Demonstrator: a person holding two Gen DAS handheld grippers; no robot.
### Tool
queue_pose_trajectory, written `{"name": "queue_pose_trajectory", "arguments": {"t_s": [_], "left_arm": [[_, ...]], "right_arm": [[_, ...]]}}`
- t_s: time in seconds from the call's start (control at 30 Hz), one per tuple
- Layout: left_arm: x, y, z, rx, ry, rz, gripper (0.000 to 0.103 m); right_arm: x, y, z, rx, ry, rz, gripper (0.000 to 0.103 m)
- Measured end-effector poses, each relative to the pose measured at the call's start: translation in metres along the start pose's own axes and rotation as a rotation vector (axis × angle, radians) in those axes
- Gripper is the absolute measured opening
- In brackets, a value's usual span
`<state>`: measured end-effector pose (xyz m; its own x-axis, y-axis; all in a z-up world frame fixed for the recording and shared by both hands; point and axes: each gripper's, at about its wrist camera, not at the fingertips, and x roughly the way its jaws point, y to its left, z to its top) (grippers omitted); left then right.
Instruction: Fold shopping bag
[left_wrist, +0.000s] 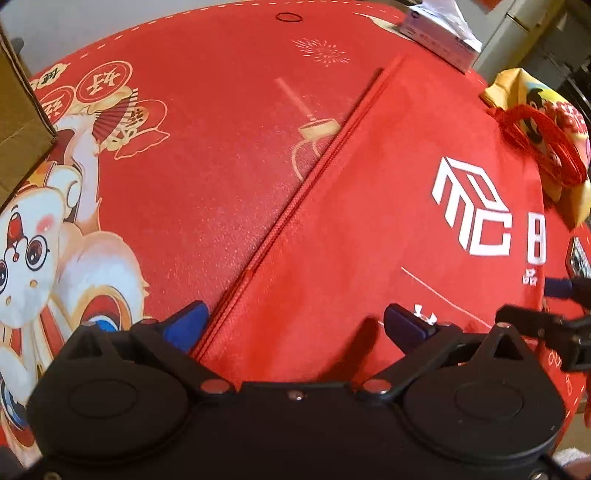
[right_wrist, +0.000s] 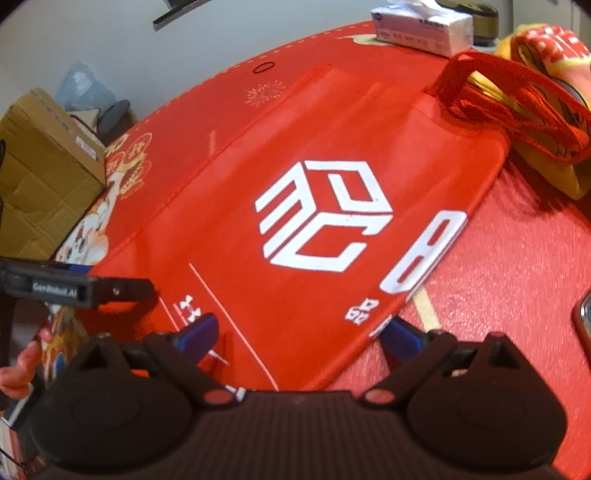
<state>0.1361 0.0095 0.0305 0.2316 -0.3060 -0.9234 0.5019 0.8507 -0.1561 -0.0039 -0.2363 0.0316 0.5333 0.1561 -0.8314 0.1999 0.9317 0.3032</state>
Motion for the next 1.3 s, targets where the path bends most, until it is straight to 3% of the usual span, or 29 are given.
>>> {"name": "queue_pose_trajectory", "arguments": {"t_s": [0.3, 0.53, 0.57, 0.77, 0.97, 1.07, 1.17, 1.3], "left_arm": [[-0.005, -0.003, -0.012, 0.025, -0.003, 0.041, 0.102], [-0.008, -0.001, -0.018, 0.032, 0.002, 0.117, 0.103], [-0.01, 0.0, -0.019, 0.014, -0.009, 0.129, 0.103], [-0.032, 0.003, -0.022, -0.057, -0.099, 0.217, 0.103], [-0.018, -0.006, -0.029, 0.015, -0.06, 0.278, 0.103], [-0.017, -0.007, -0.034, -0.002, -0.072, 0.283, 0.103], [-0.018, -0.004, -0.034, -0.027, -0.069, 0.268, 0.103], [-0.018, -0.004, -0.035, -0.027, -0.071, 0.271, 0.103]], "right_arm": [[0.003, 0.004, 0.004, -0.037, -0.002, -0.012, 0.09], [0.001, 0.015, -0.001, -0.107, 0.012, 0.038, 0.065], [0.001, 0.017, -0.002, -0.111, 0.016, 0.05, 0.06], [0.0, 0.03, -0.014, -0.085, 0.1, 0.166, 0.047], [-0.001, 0.044, -0.028, -0.097, 0.214, 0.285, 0.048], [-0.005, 0.021, -0.016, -0.032, 0.192, 0.293, 0.051], [-0.006, -0.014, 0.007, 0.057, 0.135, 0.241, 0.057], [0.0, -0.061, 0.051, 0.158, 0.034, 0.188, 0.057]]}}
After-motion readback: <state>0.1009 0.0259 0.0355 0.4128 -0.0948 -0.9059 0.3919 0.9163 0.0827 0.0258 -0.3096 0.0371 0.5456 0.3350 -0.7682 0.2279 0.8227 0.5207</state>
